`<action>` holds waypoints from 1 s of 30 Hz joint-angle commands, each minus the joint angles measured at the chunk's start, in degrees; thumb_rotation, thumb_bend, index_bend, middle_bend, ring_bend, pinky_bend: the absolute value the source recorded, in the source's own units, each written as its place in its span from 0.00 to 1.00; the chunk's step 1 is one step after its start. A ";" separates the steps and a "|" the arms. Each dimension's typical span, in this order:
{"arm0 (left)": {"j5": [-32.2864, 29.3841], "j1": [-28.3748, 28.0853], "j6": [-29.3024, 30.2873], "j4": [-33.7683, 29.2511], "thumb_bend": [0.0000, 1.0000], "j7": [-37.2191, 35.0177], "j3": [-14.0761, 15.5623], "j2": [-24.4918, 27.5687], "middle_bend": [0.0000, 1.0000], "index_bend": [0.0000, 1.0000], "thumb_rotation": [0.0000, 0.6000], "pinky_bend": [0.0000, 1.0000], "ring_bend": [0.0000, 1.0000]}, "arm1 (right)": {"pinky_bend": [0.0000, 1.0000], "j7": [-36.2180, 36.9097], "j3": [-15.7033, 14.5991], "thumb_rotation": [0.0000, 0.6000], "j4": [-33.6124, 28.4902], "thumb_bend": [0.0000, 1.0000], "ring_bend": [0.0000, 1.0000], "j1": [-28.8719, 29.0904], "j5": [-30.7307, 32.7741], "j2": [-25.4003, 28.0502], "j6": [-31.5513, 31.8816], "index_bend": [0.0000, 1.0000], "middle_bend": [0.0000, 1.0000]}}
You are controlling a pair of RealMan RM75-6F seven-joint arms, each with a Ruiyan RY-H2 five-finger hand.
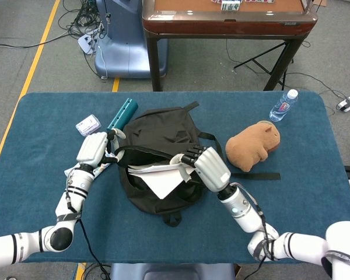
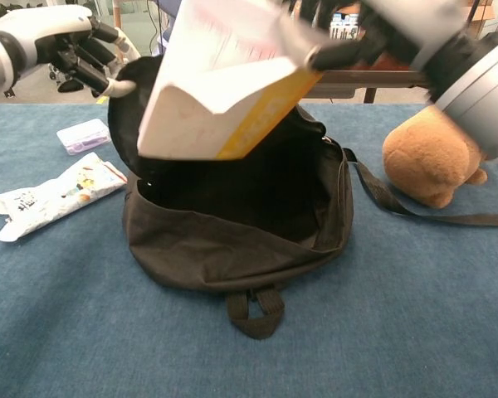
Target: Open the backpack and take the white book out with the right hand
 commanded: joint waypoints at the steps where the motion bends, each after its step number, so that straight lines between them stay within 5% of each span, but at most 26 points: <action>1: 3.40 1.40 -0.16 -2.35 0.39 0.74 2.57 2.16 0.57 0.39 1.00 0.75 0.59 | 0.62 -2.14 2.38 1.00 -15.79 0.55 0.59 -3.59 1.84 13.68 -0.46 0.80 0.64; 11: 10.42 5.05 1.45 -10.26 0.31 4.61 9.19 9.22 0.34 0.13 1.00 0.49 0.31 | 0.63 3.84 3.91 1.00 -25.84 0.55 0.60 -8.60 5.02 26.22 -1.20 0.80 0.64; 20: 13.87 6.77 2.91 -12.66 0.28 4.28 10.77 11.43 0.31 0.08 1.00 0.47 0.29 | 0.63 9.39 6.47 1.00 -27.65 0.55 0.60 -11.24 5.95 31.24 -0.32 0.80 0.64; 26: 14.15 7.04 3.34 -12.17 0.28 2.72 9.97 11.36 0.31 0.08 1.00 0.46 0.29 | 0.63 3.39 6.95 1.00 -18.75 0.55 0.60 -9.33 6.36 24.41 -1.74 0.80 0.64; 30: 13.18 7.15 2.98 -11.84 0.28 2.35 9.94 11.36 0.31 0.09 1.00 0.46 0.29 | 0.63 -1.66 6.54 1.00 -4.24 0.54 0.60 -5.57 3.07 13.67 -2.12 0.80 0.64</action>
